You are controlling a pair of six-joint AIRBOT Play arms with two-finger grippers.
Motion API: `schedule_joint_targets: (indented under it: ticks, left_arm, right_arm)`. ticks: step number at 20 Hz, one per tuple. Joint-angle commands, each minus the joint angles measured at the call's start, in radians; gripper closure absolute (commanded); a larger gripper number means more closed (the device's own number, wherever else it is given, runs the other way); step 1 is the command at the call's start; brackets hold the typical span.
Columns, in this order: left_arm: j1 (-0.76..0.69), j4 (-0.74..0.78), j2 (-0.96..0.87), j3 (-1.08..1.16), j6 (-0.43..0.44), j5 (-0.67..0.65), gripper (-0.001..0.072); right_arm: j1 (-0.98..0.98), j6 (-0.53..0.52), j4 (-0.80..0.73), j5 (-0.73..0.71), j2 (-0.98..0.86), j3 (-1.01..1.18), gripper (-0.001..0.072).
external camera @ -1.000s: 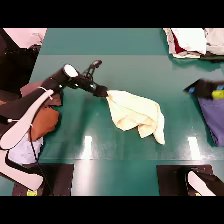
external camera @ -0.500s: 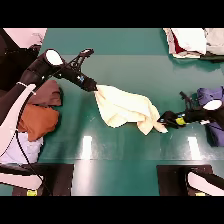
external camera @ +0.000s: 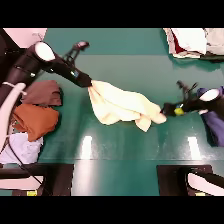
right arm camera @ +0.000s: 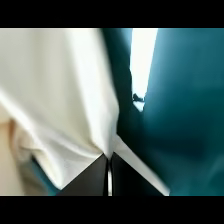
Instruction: Fold the shirts.
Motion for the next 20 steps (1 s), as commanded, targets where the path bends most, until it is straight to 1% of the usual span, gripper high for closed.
schedule_joint_targets:
  ticks: [1,3,7,12,14,16,18,20]
  left_arm:
    - [0.001,0.131,0.132,0.108,-0.019,0.002,0.0678]
    - [0.0,0.13,0.227,0.198,-0.019,-0.014,0.0677]
    - [0.0,0.042,0.395,0.339,-0.018,-0.079,0.0677]
    - [0.0,-0.006,0.531,0.469,-0.021,-0.165,0.0677]
    - [0.0,-0.048,0.541,0.509,-0.028,-0.171,0.0677]
    - [0.0,-0.07,0.53,0.489,-0.027,-0.189,0.0677]
    - [0.0,-0.069,0.507,0.383,-0.027,-0.197,0.0677]
    - [0.0,-0.071,0.458,0.235,-0.026,-0.201,0.0676]
  right_arm:
    - [-0.058,0.041,-0.063,0.077,0.159,0.21,0.0701]
    - [-0.101,0.042,-0.082,0.099,0.254,0.355,0.0701]
    - [-0.156,0.042,-0.082,0.15,0.389,0.601,0.0701]
    - [-0.222,0.042,-0.084,0.205,0.472,0.819,0.0701]
    - [-0.27,0.042,-0.084,0.246,0.452,0.916,0.0701]
    - [-0.305,0.055,-0.082,0.313,0.386,1.018,0.0701]
    - [-0.296,0.082,-0.082,0.389,0.293,1.083,0.0701]
    - [-0.239,0.111,-0.084,0.459,0.177,1.095,0.0701]
